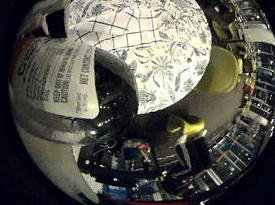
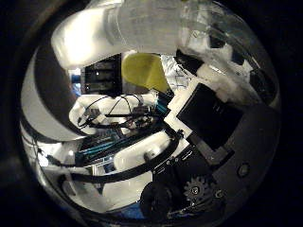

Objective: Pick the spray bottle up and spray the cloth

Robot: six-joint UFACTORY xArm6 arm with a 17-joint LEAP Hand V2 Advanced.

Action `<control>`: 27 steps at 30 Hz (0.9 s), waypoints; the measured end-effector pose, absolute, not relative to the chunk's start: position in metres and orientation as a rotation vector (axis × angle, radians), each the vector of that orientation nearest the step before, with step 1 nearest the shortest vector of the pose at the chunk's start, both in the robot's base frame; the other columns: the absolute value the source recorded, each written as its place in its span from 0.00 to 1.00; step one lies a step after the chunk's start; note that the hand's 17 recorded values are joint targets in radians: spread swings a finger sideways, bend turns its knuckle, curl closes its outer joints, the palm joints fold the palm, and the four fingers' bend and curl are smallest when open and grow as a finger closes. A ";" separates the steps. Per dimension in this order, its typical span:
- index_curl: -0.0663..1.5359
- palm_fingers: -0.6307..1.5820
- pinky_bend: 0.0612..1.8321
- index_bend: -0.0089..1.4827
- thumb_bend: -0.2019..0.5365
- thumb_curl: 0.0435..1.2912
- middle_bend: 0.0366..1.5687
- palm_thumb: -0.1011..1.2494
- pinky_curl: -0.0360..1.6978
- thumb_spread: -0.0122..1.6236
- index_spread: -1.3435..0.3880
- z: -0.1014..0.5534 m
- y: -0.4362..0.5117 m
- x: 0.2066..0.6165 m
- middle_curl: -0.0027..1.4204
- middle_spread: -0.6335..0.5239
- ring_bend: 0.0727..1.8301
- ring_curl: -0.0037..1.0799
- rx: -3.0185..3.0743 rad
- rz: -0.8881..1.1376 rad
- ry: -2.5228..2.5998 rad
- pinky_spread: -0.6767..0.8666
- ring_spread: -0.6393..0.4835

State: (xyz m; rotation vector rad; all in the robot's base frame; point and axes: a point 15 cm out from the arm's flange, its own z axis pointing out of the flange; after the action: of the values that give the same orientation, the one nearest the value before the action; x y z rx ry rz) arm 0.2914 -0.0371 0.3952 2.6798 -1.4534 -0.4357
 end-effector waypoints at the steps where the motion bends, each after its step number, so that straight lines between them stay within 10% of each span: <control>1: 0.45 0.83 0.57 0.81 0.25 0.56 0.85 0.83 0.67 0.58 0.68 0.396 -0.033 0.293 0.40 0.49 0.79 0.53 2.655 -0.409 -1.428 0.32 0.43; 27: 0.45 0.83 0.55 0.80 0.25 0.56 0.85 0.83 0.71 0.60 0.67 0.367 0.017 0.350 0.40 0.48 0.79 0.53 2.121 -0.591 -1.363 0.30 0.43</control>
State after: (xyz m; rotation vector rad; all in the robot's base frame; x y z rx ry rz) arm 0.3503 0.0167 0.3670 2.1215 -1.3626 -0.5906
